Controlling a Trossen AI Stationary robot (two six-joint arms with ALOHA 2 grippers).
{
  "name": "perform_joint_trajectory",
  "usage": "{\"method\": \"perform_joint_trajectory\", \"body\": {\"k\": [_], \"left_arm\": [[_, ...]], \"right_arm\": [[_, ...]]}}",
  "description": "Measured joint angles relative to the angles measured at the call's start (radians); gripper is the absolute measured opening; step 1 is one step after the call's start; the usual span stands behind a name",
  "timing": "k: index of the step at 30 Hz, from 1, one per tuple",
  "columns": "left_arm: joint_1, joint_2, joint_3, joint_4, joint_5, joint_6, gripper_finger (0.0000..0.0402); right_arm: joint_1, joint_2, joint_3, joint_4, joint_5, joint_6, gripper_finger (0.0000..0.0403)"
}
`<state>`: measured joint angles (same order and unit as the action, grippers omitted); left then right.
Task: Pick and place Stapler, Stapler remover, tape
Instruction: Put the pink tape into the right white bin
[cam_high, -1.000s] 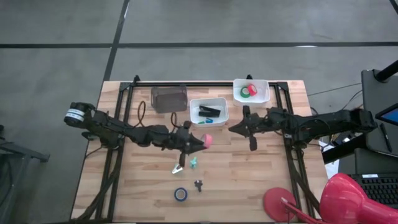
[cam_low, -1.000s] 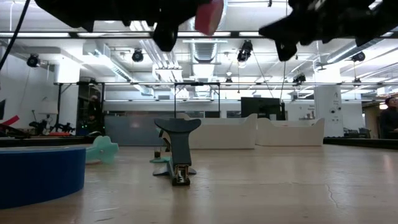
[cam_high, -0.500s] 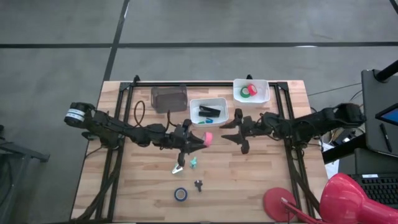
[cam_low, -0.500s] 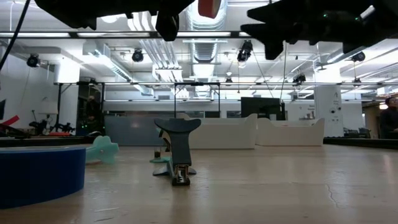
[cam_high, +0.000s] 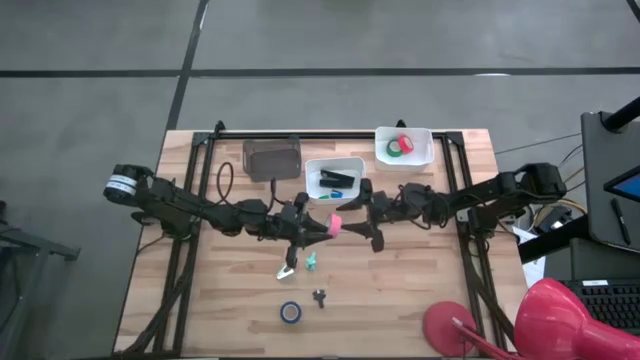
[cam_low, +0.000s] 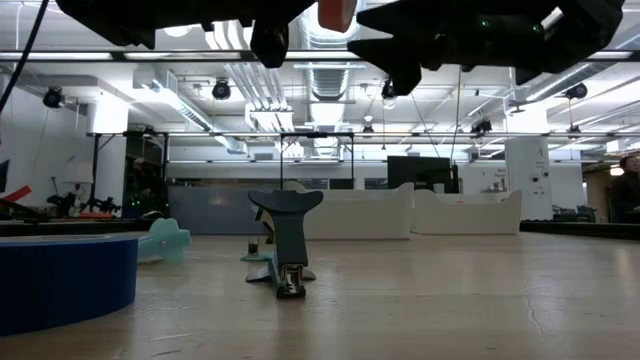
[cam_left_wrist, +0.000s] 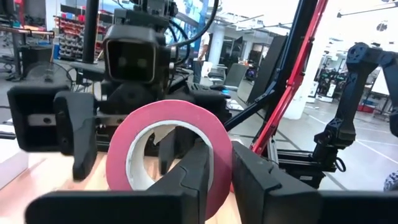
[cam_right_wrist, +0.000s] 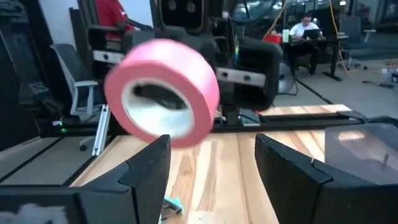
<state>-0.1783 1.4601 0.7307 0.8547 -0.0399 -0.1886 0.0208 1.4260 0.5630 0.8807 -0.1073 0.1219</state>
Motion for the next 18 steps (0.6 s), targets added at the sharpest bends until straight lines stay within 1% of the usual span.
{"method": "perform_joint_trajectory", "body": {"k": [5, 8, 11, 14, 18], "left_arm": [[0.000, 0.000, 0.000, -0.005, 0.000, -0.001, 0.0053], [0.000, 0.000, 0.000, -0.005, -0.001, -0.002, 0.0049], [0.000, 0.000, 0.000, -0.001, -0.001, -0.003, 0.0053], [0.000, 0.000, 0.000, 0.002, -0.001, -0.007, 0.0059], [0.000, 0.000, 0.000, 0.000, -0.002, -0.018, 0.0057]], "right_arm": [[0.002, -0.009, 0.017, 0.001, -0.001, -0.016, 0.0221], [0.002, -0.010, 0.029, -0.001, -0.001, 0.010, 0.0222], [0.001, 0.008, 0.045, -0.004, 0.001, 0.039, 0.0220], [-0.001, 0.038, 0.068, -0.009, 0.002, 0.033, 0.0215], [-0.001, 0.073, 0.100, -0.009, 0.000, 0.007, 0.0196]]}}
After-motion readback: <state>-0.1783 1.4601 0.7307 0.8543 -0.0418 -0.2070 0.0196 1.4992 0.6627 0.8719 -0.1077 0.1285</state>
